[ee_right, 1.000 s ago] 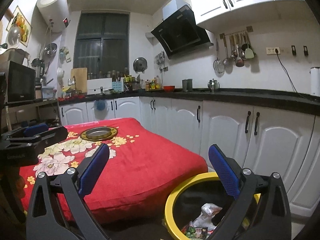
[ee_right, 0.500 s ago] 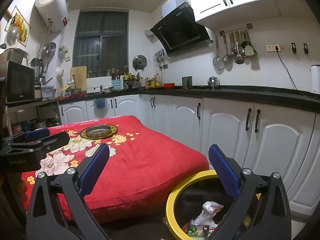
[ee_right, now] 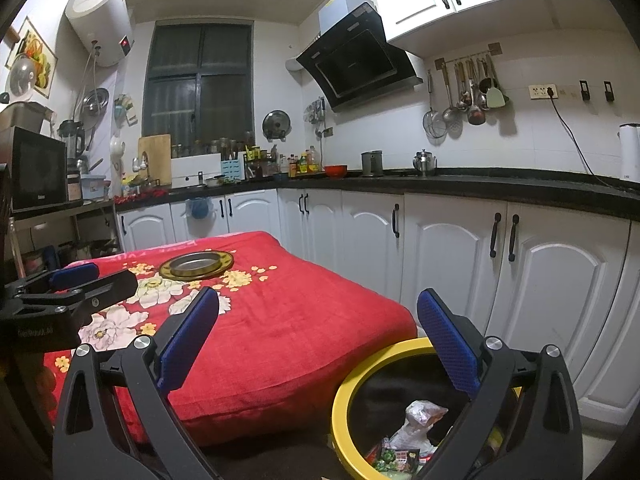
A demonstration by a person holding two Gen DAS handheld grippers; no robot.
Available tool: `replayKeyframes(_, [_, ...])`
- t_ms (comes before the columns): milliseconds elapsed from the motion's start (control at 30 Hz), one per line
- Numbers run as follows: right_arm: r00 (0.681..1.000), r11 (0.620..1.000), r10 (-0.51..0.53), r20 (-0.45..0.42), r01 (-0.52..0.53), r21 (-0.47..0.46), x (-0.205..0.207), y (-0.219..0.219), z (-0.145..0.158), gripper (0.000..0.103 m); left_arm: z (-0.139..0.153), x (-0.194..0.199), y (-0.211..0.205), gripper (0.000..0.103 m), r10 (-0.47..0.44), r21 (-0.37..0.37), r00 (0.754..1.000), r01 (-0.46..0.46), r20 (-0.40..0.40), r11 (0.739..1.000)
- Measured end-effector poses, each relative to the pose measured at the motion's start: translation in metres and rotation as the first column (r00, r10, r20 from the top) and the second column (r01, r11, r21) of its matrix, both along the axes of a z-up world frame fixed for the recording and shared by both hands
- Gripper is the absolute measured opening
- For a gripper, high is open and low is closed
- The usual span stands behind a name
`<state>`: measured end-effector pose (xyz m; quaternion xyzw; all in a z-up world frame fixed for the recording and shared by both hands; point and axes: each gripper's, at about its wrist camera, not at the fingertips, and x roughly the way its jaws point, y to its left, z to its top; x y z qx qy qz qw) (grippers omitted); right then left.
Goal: Collect trash
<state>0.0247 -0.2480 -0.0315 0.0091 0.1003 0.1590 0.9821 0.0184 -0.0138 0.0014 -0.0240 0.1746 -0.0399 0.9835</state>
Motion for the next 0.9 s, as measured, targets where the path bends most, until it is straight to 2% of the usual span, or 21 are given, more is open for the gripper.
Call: replayKeyframes(900, [1.000,1.000,-0.011,0.003,0.011,0.012,-0.0021,-0.0029,-0.0005,0.097,-0.0013,0.0006,-0.0008,0.092,-0.002,0.003,1.000,0.002,0.000,1.000])
